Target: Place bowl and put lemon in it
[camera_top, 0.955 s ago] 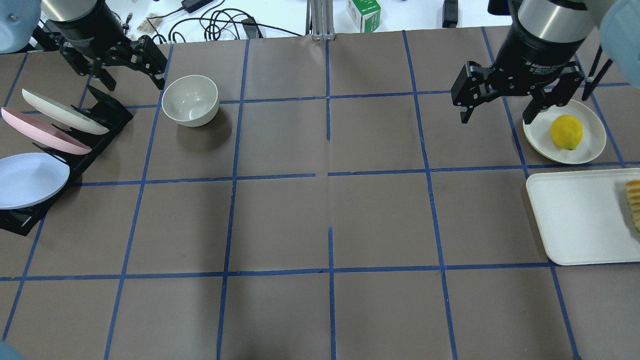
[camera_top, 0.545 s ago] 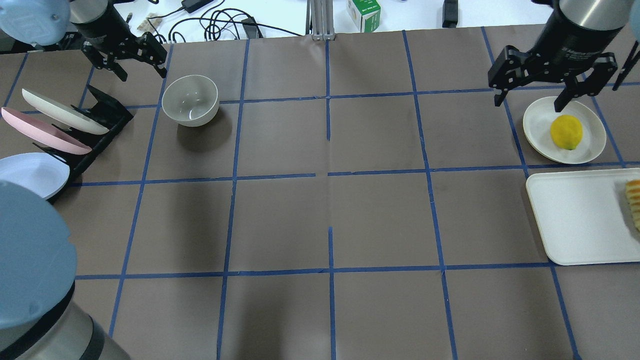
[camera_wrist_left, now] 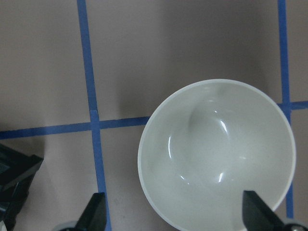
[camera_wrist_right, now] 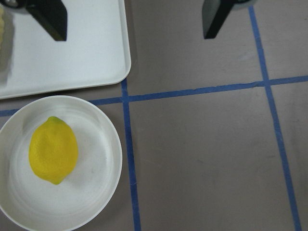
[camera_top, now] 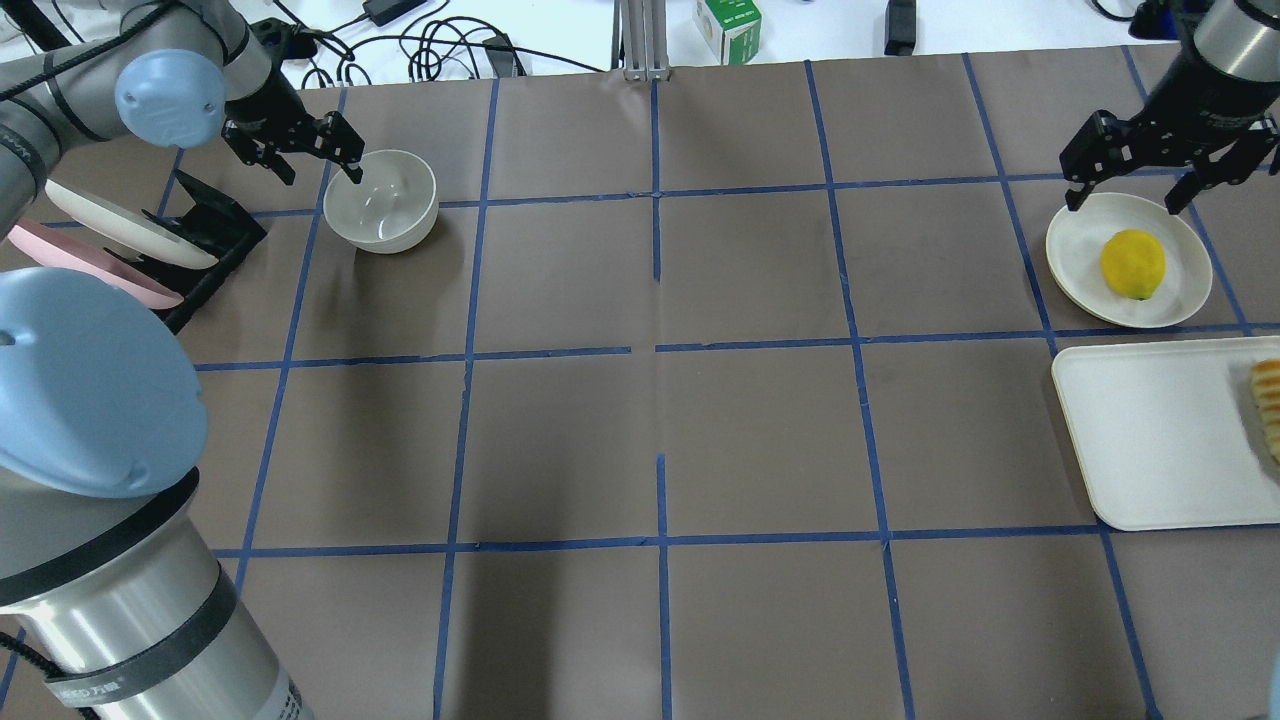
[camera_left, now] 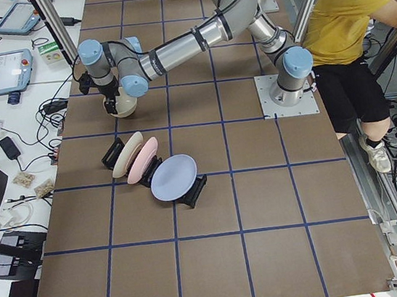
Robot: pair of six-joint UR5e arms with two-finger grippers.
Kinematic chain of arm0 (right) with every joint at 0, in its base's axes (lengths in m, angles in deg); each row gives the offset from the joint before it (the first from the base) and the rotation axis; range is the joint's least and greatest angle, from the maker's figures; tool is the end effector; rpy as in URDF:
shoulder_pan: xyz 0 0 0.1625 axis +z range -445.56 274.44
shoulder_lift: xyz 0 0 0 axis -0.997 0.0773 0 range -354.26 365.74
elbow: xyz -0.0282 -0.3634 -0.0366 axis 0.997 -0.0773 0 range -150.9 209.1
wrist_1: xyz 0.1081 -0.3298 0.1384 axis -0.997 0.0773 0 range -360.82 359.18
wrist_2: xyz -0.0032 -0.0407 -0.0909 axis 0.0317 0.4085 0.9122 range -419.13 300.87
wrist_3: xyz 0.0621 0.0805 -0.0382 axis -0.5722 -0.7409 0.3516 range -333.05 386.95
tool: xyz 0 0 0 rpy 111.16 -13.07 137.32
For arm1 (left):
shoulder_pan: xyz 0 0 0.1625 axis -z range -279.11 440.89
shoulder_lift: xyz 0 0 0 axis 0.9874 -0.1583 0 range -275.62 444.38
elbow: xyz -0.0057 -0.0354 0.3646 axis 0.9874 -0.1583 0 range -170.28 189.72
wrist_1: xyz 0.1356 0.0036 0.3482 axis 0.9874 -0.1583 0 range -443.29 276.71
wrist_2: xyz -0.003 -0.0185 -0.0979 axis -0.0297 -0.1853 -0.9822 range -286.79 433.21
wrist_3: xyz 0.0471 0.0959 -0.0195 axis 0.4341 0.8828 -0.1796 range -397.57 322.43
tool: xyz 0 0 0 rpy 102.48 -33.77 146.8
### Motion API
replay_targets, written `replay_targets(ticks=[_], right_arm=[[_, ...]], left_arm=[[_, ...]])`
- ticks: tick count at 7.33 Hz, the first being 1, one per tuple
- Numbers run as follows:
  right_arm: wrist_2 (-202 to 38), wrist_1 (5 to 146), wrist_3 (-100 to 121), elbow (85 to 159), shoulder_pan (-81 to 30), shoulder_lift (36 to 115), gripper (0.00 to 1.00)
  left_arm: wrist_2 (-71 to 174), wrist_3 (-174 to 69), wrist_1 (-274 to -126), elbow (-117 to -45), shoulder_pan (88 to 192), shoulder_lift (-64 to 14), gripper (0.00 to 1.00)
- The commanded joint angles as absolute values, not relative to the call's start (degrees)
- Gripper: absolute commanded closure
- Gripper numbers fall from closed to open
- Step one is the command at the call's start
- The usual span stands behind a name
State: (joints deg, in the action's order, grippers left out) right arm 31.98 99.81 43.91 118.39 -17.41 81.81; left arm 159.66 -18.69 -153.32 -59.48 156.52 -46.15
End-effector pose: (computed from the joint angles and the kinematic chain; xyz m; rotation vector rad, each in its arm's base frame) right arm -0.0728 -0.5339 0.3253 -0.1333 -3.1347 -0.0768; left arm 0.0298 -0.6807 0.2150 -0.1214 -3.0809 0.0333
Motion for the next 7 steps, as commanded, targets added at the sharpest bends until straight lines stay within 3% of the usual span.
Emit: replay_targets(ticks=[1, 2, 3, 4, 7], right_arm=[[32.3, 106.3, 52.5, 118.4, -20.9, 75.4, 0.00], [33.7, 110.9, 54.7, 118.4, -21.2, 72.7, 0.00], [33.9, 111.3, 55.7, 118.4, -21.3, 71.6, 0.00], [35.8, 112.9, 58.1, 118.4, -21.5, 70.1, 0.00], [36.1, 118.9, 63.3, 118.3, -22.8, 65.9, 0.00]], left_arm=[[159.9, -19.5, -151.4, -60.1, 156.2, -48.9, 0.06], [159.4, -20.0, -151.3, -60.1, 156.1, -49.1, 0.24], [159.9, -20.3, -151.3, -60.1, 156.1, -49.0, 0.71], [160.0, -20.2, -151.3, -60.1, 156.1, -49.1, 1.00], [159.6, -20.1, -151.3, -61.2, 156.1, -49.0, 1.00]])
